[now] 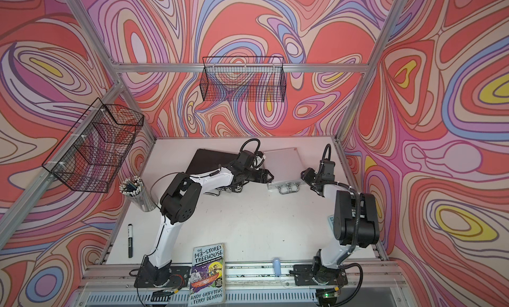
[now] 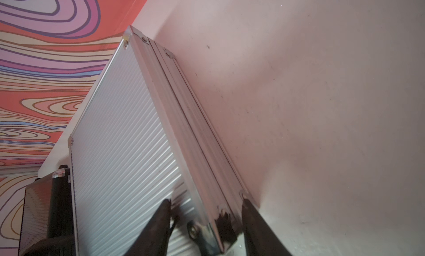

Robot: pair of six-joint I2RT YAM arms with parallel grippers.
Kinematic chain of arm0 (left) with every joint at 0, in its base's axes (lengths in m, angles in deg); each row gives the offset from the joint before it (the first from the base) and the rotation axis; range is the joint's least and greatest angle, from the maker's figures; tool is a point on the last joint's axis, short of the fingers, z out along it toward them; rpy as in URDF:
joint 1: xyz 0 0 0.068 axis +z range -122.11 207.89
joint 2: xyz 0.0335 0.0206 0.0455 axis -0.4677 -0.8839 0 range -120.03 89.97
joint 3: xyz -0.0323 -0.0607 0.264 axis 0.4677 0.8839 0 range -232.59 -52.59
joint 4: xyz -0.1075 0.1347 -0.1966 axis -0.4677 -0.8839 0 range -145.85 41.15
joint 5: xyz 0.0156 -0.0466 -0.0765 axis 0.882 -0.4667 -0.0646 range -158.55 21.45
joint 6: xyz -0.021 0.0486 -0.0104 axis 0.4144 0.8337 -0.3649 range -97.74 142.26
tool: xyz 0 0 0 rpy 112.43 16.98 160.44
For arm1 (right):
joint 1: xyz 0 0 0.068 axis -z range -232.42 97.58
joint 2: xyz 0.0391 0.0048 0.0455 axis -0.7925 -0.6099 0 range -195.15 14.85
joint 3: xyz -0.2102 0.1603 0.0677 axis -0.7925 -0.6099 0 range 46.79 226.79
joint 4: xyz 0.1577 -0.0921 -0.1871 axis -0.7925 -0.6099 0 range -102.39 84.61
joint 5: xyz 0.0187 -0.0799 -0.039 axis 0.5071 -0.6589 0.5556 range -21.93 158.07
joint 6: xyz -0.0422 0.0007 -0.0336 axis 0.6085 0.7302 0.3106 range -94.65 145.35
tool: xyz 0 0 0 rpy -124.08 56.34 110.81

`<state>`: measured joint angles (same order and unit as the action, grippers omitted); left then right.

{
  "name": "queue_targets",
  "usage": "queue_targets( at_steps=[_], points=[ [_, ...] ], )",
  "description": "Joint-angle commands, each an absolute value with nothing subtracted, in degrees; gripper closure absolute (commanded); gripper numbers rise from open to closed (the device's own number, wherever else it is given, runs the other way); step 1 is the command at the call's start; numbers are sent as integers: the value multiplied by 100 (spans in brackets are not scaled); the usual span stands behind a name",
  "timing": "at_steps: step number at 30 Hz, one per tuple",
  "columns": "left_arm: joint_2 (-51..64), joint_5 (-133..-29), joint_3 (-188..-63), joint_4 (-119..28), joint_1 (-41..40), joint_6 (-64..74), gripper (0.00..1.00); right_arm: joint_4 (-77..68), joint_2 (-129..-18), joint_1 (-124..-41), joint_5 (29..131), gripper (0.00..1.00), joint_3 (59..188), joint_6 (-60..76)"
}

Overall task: Open the poker set cases
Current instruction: Open the case lid on the poker set case.

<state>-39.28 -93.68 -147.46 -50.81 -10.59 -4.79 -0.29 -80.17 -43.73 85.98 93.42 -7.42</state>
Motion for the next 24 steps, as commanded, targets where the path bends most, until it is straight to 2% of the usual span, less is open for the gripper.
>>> queue_targets(
  at_steps=[1,17,20,24],
  points=[
    [-4097,-9413,-15020,-5164,-1050,-468,28,71,-7852,-4395,8835,50,9089,-872],
    [-4496,-9498,-15640,-5359,-981,-288,29,425,-7519,-4434,8954,51,8561,-1367],
    [-4547,-9484,-15777,-5480,-959,-230,29,66,-7504,-4434,8534,51,8680,-1235],
    [-4453,-9431,-15691,-5513,-936,-149,29,-847,-7445,-4434,7164,50,9062,-818]
  ],
)
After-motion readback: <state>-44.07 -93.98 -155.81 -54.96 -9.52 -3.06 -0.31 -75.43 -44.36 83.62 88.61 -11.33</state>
